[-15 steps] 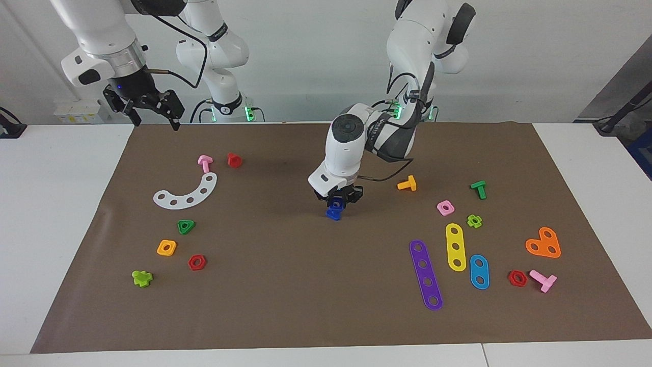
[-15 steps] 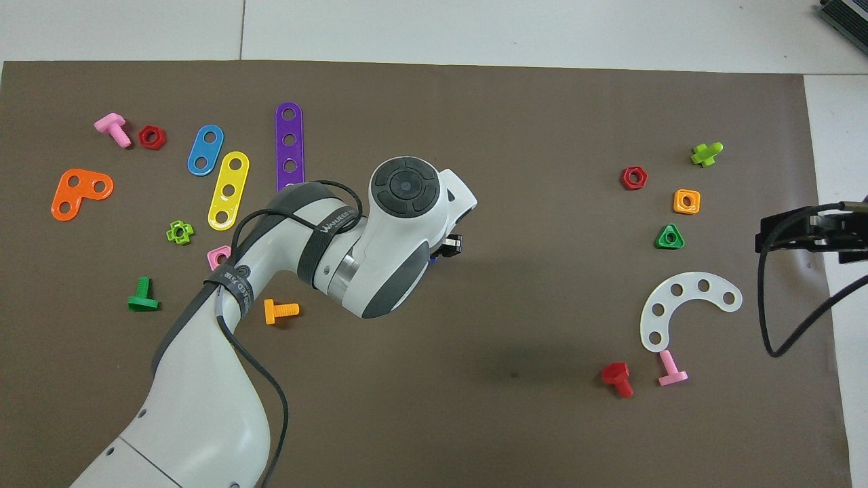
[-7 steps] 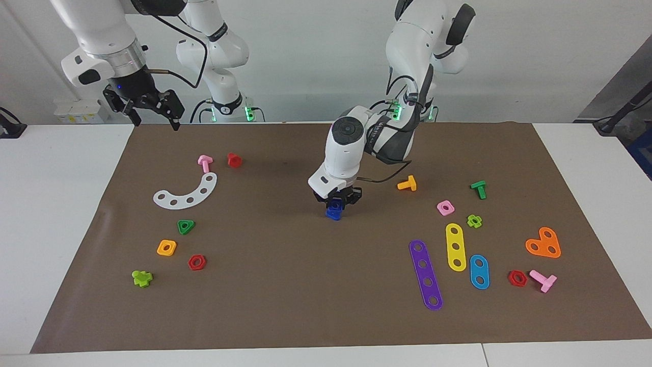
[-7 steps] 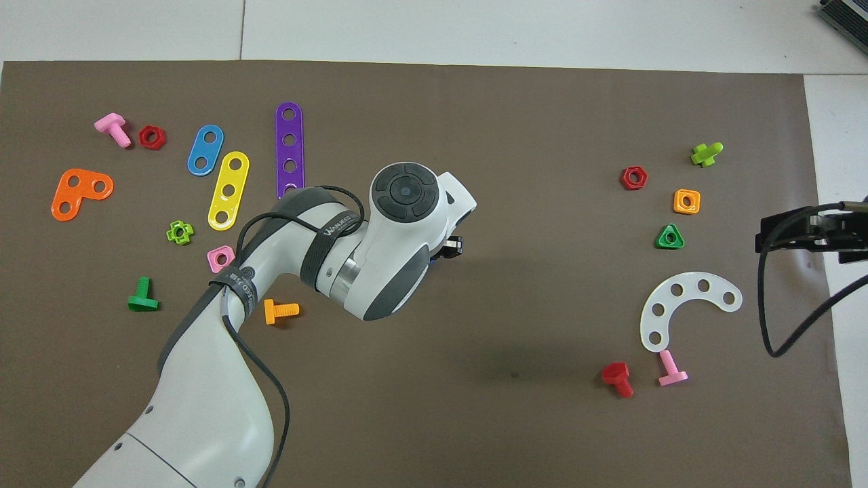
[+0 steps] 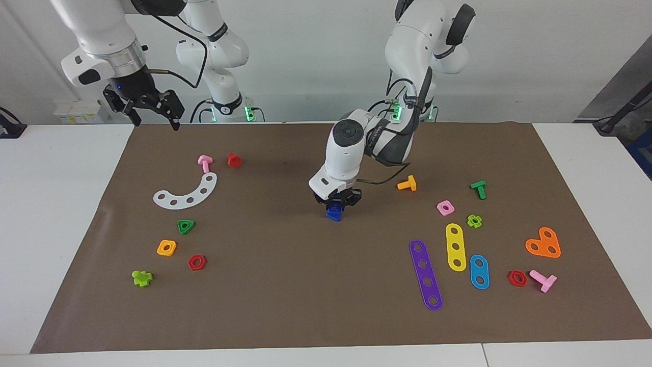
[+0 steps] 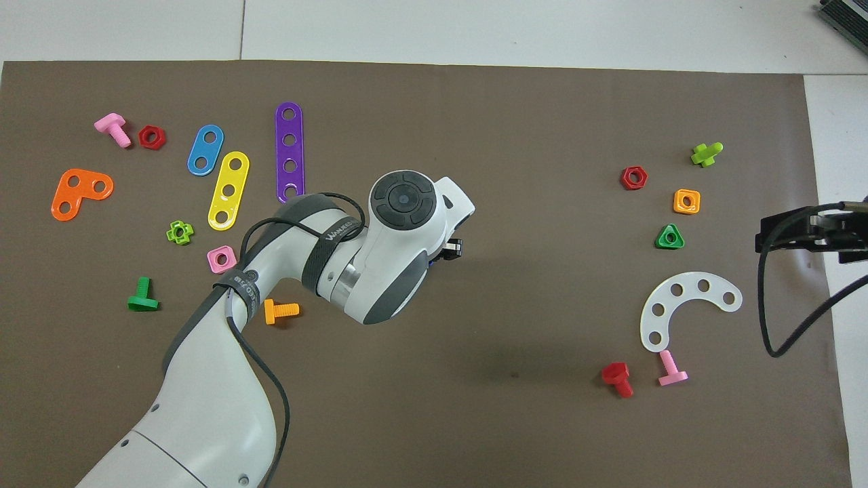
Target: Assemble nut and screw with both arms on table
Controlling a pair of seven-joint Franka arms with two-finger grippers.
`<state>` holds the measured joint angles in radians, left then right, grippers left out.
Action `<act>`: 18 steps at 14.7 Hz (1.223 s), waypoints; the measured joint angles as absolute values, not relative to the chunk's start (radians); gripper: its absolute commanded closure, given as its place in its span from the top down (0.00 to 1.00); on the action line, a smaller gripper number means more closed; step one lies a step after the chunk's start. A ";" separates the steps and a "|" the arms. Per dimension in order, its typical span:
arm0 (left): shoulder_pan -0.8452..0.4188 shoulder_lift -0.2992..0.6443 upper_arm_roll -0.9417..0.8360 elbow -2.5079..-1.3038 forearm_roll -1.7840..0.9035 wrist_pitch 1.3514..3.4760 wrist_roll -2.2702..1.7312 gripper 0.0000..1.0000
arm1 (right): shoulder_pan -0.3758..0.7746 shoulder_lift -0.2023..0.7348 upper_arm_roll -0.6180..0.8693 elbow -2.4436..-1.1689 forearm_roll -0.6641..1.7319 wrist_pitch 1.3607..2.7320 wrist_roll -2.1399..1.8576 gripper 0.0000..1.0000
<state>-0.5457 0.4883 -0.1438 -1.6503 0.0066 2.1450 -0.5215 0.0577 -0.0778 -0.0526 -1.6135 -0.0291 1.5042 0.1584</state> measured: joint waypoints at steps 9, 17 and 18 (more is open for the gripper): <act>-0.546 0.488 -0.141 -1.640 0.007 2.147 -0.522 0.82 | 0.058 -0.078 -0.053 -1.613 -0.029 1.504 0.158 1.00; -0.394 0.397 -0.117 -1.516 0.007 1.949 -0.495 0.82 | 0.058 -0.078 -0.053 -1.613 -0.029 1.504 0.158 1.00; -0.346 0.367 -0.116 -1.516 0.007 1.924 -0.471 0.82 | 0.058 -0.078 -0.053 -1.613 -0.029 1.504 0.158 1.00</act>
